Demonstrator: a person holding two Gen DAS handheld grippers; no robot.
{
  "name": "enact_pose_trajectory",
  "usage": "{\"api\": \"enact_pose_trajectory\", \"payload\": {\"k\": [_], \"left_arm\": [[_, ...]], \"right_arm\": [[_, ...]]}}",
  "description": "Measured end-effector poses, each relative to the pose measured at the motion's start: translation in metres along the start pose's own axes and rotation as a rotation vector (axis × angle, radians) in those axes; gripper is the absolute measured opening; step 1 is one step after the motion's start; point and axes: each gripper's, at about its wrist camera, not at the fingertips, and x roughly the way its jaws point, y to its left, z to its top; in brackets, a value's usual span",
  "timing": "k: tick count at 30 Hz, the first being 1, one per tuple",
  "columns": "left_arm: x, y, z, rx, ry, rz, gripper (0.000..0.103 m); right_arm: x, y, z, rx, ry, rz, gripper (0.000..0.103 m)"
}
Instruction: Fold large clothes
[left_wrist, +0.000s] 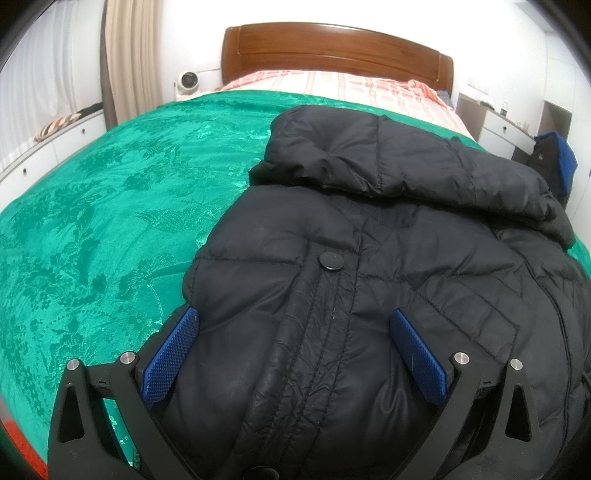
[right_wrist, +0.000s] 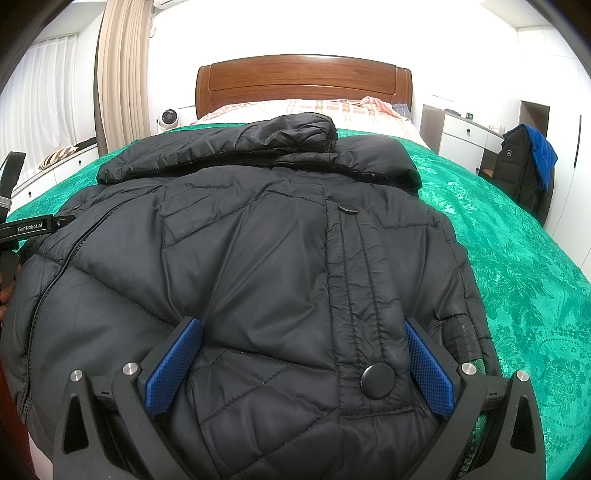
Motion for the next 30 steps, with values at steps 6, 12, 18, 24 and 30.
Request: {"api": "enact_pose_trajectory", "payload": {"k": [6,12,18,24,30], "left_arm": [[0.0000,-0.0001,0.0001,0.000,0.000,0.000,0.103],[-0.0001,-0.0001,0.0002,0.005,0.007,0.003,0.103],[0.0001,-0.0003,0.0003,0.005,0.007,0.003,0.103],[0.0001,-0.0003,0.0003,0.006,0.007,0.004,0.103],[0.0000,-0.0003,0.0004,0.006,0.007,0.004,0.103]], "right_arm": [[-0.0001,0.0000,0.0000,0.000,0.000,0.000,0.103],[-0.0001,0.0000,0.0000,0.000,0.000,-0.001,0.103],[-0.0001,0.0000,-0.0001,0.000,0.000,-0.001,0.103],[-0.0003,-0.0001,0.0000,0.000,-0.001,-0.002,0.103],[-0.0004,-0.0001,-0.0001,0.000,-0.001,-0.002,0.103]]}}
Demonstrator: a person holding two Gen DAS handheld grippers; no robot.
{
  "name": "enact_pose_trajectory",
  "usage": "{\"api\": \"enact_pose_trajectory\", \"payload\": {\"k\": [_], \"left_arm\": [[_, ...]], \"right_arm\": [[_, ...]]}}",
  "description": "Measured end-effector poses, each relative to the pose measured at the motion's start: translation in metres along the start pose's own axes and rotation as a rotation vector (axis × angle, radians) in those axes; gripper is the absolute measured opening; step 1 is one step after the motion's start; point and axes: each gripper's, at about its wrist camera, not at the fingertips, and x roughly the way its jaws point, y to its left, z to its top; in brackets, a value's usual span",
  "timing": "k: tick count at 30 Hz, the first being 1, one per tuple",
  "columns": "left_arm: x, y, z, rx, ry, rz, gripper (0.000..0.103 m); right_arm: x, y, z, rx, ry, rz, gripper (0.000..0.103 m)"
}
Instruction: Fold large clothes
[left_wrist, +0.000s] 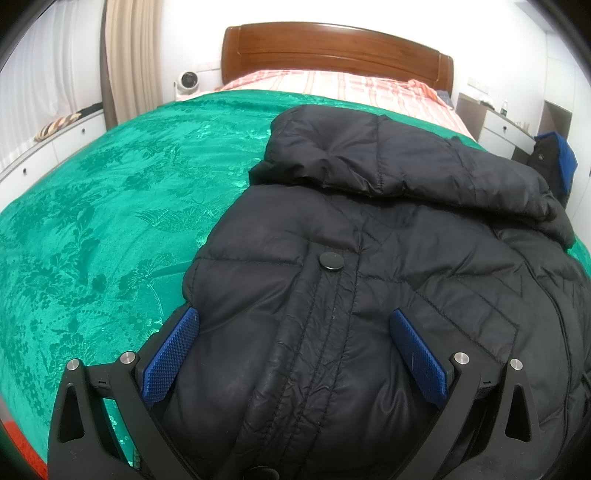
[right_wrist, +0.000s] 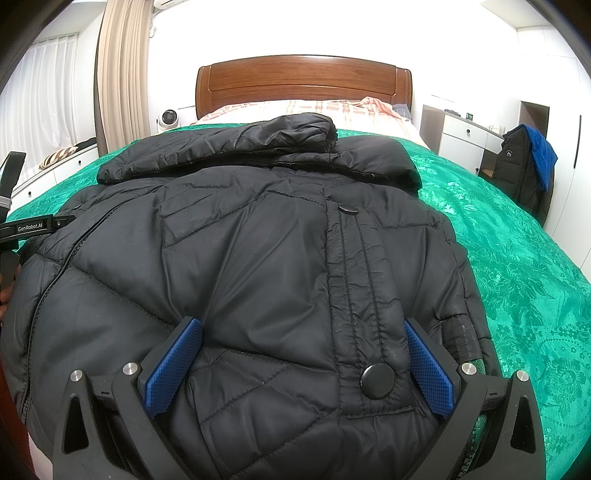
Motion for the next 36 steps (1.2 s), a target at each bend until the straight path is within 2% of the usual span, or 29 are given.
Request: {"api": "enact_pose_trajectory", "payload": {"k": [19,23,28,34,36], "left_arm": [[0.000,0.003,0.002,0.000,0.013,-0.012,0.103],[-0.014,0.014,0.010,-0.004,0.022,-0.027,0.103],[-0.047,0.033,0.026,-0.001,-0.026,0.041,0.103],[-0.096,0.070,0.056,-0.059,-0.113,0.149,0.103],[-0.106,0.077,0.062,-0.057,-0.117,0.181,0.103]], "right_arm": [[0.000,0.000,0.000,-0.001,0.004,-0.001,0.103],[-0.002,-0.002,0.003,-0.003,0.031,0.011,0.103],[-0.002,-0.001,0.004,-0.006,0.032,0.008,0.103],[-0.003,-0.001,0.006,-0.006,0.037,0.006,0.103],[-0.003,-0.001,0.006,-0.007,0.037,0.005,0.103]]}}
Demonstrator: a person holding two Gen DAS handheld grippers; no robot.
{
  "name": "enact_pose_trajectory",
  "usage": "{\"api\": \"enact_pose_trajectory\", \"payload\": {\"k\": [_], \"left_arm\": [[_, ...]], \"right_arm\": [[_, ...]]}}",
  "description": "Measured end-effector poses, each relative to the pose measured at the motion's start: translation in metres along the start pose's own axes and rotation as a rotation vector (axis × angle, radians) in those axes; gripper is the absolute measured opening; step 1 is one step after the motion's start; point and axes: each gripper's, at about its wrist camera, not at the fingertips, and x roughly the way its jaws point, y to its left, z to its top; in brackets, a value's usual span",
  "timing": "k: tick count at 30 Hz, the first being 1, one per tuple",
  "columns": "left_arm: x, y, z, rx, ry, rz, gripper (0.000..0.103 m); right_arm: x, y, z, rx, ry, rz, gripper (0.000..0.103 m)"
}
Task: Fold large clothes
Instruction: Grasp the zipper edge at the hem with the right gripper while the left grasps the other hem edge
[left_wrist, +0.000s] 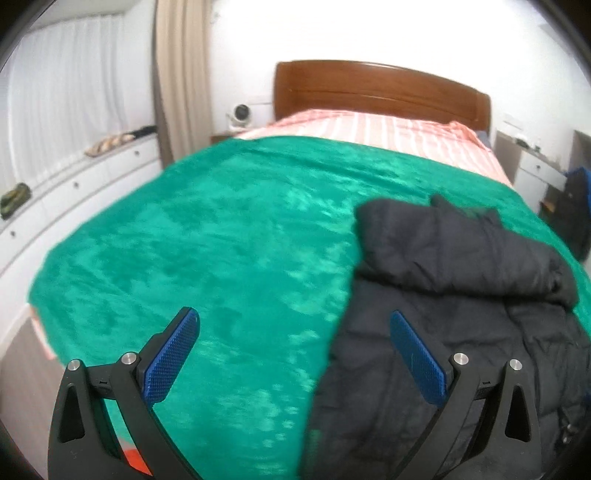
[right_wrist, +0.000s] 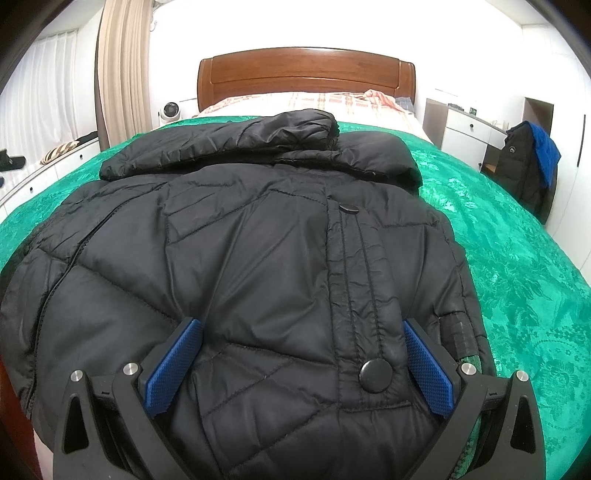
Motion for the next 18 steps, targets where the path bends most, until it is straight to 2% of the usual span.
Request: {"api": "enact_pose_trajectory", "payload": {"k": [4,8,11,14,16,18], "left_arm": [[-0.005,0.007,-0.004,0.029,0.053,0.021,0.103],[-0.007,-0.001,-0.027,0.067,0.109,-0.008,0.103],[-0.006,-0.009,-0.050,0.087,0.168,-0.050,0.103],[-0.002,-0.015,-0.062,0.098,0.232,-0.109,0.103],[0.000,-0.018,-0.068,0.109,0.267,-0.142,0.103],[0.002,-0.019,-0.074,0.127,0.316,-0.185,0.103]], "right_arm": [[0.000,0.000,0.000,0.000,0.002,-0.001,0.103],[-0.003,0.000,0.000,-0.001,0.014,0.000,0.103],[-0.007,0.000,0.002,0.002,0.036,0.012,0.103],[-0.019,-0.007,0.004,0.027,0.084,0.066,0.103],[-0.037,-0.021,0.004,0.059,0.098,0.108,0.103],[-0.058,-0.041,0.002,0.093,0.099,0.091,0.103]]}}
